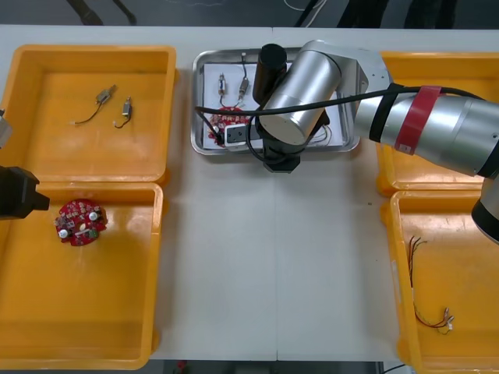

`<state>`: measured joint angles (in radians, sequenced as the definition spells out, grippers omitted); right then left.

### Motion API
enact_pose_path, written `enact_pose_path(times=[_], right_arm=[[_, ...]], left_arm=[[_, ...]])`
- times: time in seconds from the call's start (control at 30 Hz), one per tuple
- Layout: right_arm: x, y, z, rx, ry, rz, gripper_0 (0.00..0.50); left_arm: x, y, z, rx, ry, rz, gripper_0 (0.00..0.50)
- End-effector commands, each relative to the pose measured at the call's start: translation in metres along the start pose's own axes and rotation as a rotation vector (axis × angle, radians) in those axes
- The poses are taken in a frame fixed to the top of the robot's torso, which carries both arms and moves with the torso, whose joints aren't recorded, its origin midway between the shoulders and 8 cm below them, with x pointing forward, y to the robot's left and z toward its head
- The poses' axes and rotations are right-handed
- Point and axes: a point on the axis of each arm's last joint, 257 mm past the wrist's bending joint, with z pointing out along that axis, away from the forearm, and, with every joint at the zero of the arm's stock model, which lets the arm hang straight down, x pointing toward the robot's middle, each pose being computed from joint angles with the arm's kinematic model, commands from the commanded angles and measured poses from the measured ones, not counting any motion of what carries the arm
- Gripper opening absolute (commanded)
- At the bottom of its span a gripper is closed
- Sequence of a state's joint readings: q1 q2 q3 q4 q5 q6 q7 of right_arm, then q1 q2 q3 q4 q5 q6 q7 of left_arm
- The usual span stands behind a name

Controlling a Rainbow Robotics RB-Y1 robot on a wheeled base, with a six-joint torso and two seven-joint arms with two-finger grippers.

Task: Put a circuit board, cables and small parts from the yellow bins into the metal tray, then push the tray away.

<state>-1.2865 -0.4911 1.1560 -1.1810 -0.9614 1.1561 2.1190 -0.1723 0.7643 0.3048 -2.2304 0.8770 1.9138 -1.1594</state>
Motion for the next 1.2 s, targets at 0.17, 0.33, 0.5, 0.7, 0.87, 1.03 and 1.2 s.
enact_pose_path(times=[0.17, 0.33, 0.5, 0.7, 0.87, 1.03, 1.2], right_arm=[[0.004, -0.041, -0.019, 0.038, -0.013, 0.02, 0.0], [0.0, -0.046, -0.017, 0.045, -0.018, 0.032, 0.0], [-0.006, -0.046, -0.016, 0.045, -0.037, 0.036, 0.0], [-0.018, -0.043, -0.016, 0.038, -0.071, 0.035, 0.0], [-0.029, -0.039, -0.017, 0.037, -0.087, 0.007, 0.0], [-0.033, -0.038, -0.017, 0.045, -0.087, -0.025, 0.0], [-0.035, -0.038, -0.017, 0.047, -0.089, -0.043, 0.0]], left_arm=[[-0.002, 0.016, -0.012, -0.055, -0.022, 0.075, 0.5], [-0.002, 0.016, -0.012, -0.055, -0.022, 0.075, 0.5], [-0.002, 0.016, -0.012, -0.055, -0.022, 0.075, 0.5], [-0.002, 0.016, -0.012, -0.055, -0.022, 0.075, 0.5], [-0.002, 0.016, -0.012, -0.055, -0.022, 0.075, 0.5], [-0.002, 0.016, -0.012, -0.055, -0.022, 0.075, 0.5], [-0.002, 0.016, -0.012, -0.055, -0.022, 0.075, 0.5]])
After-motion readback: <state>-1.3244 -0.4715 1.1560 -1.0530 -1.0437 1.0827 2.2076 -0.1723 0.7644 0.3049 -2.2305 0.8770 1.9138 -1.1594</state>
